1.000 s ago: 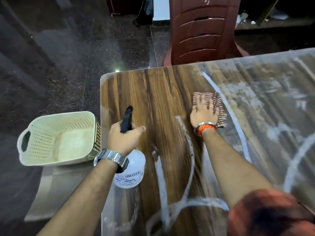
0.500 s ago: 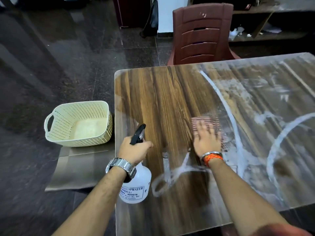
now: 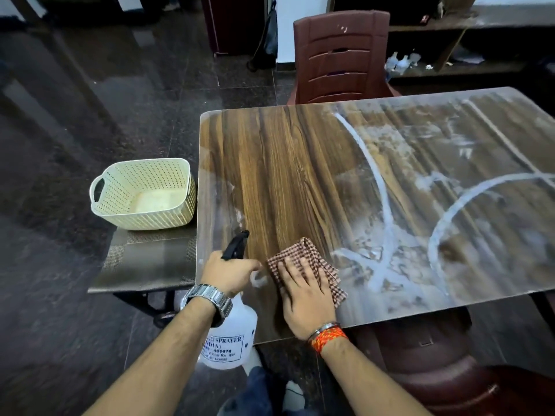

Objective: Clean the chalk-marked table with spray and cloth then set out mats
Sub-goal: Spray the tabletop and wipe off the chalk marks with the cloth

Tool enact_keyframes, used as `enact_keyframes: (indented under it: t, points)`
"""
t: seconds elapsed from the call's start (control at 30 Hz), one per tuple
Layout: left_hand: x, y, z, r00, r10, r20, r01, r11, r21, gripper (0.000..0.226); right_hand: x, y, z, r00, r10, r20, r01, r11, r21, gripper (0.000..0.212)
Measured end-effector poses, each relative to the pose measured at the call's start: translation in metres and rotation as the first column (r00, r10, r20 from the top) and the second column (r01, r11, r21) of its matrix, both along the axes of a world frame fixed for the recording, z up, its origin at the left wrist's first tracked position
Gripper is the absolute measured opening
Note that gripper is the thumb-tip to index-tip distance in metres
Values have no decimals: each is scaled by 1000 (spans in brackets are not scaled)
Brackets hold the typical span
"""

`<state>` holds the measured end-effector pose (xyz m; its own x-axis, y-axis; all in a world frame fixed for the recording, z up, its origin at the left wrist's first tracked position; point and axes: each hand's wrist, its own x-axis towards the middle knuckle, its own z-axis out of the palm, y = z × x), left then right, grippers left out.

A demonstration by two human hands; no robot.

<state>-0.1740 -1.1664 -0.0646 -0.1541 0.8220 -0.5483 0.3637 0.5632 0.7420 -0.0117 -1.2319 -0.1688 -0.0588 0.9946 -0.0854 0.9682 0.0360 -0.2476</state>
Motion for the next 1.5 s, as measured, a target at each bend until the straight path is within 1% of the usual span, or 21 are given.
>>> enact_keyframes:
  t: [0.1, 0.2, 0.33, 0.37, 0.4, 0.47, 0.5, 0.53, 0.57, 0.63, 0.7, 0.73, 0.83, 0.9, 0.97, 1.07, 1.23, 1.33, 1.4, 1.5]
  points:
    - [2, -16, 2, 1000, 27, 8, -27, 998, 57, 28, 2, -7, 1, 991, -132, -11, 132, 991, 5, 59]
    - [1, -20, 2, 999, 48, 11, -48, 997, 55, 36, 2, -3, 1, 972, -235, -15, 234, 971, -44, 61]
    - [-15, -15, 4, 995, 97, 26, -98, 994, 38, 24, -6, 19, 3, 926, -377, 0, 377, 926, -15, 62]
    - [-18, -13, 5, 994, 109, 21, -110, 993, 43, 23, -13, 22, 5, 930, -368, -4, 368, 930, -1, 62]
    - [-23, -9, 5, 993, 117, 17, -117, 992, 44, 23, -25, 26, 5, 954, -301, -11, 301, 953, 17, 61]
    - [-32, 0, 5, 992, 129, 0, -128, 990, 55, 21, -53, 22, 3, 999, -29, -13, 30, 998, 49, 60]
    - [-37, 6, 5, 990, 139, -6, -139, 988, 62, 20, -68, 17, 3, 995, 95, -9, -95, 994, 63, 59]
    - [-42, 12, 6, 989, 150, -3, -150, 986, 72, 18, -79, 14, 2, 985, 170, -5, -169, 983, 73, 59]
    - [-48, 21, 6, 987, 160, 2, -159, 984, 81, 18, -89, 16, 1, 980, 200, 1, -200, 977, 79, 60]
    - [-61, 40, 5, 988, 153, 11, -153, 984, 88, 24, -101, 37, -2, 979, 204, 23, -206, 974, 96, 58]
    - [-68, 56, 4, 991, 135, 23, -137, 986, 95, 21, -108, 71, -3, 979, 200, 46, -203, 975, 88, 50]
    - [-74, 67, 1, 991, 131, 23, -132, 986, 101, 19, -113, 95, -2, 982, 187, 35, -189, 981, 52, 49]
    - [-88, 98, -6, 994, 105, 8, -105, 989, 101, 15, -129, 165, 3, 993, 116, 17, -116, 992, -47, 60]
    - [-96, 117, -7, 996, 85, 10, -86, 991, 100, 16, -135, 204, 4, 996, 91, 23, -90, 995, -36, 65]
    - [-105, 140, -10, 998, 63, 1, -63, 992, 109, 22, -140, 242, 2, 995, 96, 23, -96, 995, -20, 61]
    - [-119, 172, -15, 999, 33, 11, -34, 991, 133, 25, -146, 294, -2, 986, 152, 64, -152, 988, -6, 57]
    - [-139, 207, -25, 1000, 12, -27, -7, 988, 155, 23, -154, 372, -9, 990, 107, 87, -107, 994, -7, 52]
    - [-146, 216, -30, 999, 14, -48, -7, 989, 150, 25, -157, 391, -8, 994, 83, 66, -81, 996, -24, 52]
    - [-145, 218, -30, 998, 8, -57, 0, 991, 135, 26, -156, 386, -5, 991, 114, 64, -112, 993, -28, 52]
    - [-140, 214, -25, 999, 14, -41, -9, 990, 141, 26, -151, 356, -2, 980, 180, 87, -179, 984, -16, 53]
